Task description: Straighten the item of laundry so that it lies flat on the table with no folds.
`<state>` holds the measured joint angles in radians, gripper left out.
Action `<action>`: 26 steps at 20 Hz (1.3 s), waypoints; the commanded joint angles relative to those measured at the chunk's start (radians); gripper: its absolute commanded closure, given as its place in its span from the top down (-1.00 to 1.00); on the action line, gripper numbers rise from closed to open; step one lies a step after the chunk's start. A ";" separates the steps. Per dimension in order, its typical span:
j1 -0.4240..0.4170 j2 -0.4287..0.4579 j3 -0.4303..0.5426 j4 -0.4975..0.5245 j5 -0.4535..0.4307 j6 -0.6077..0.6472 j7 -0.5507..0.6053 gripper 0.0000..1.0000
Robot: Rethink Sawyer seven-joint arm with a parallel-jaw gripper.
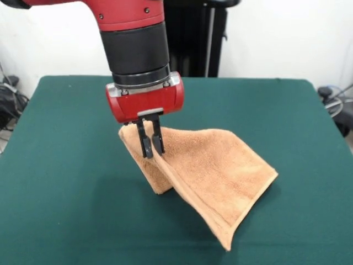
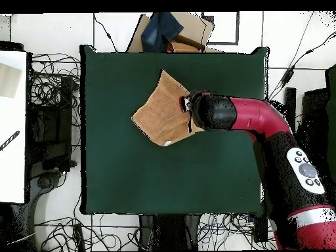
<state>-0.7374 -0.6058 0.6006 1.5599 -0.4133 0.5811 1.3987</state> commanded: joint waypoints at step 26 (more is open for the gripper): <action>0.007 0.144 0.095 -0.326 -0.160 0.174 -0.380 -1.00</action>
<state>-0.7399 -0.5248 0.6404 1.2788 -0.5177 0.7524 1.2314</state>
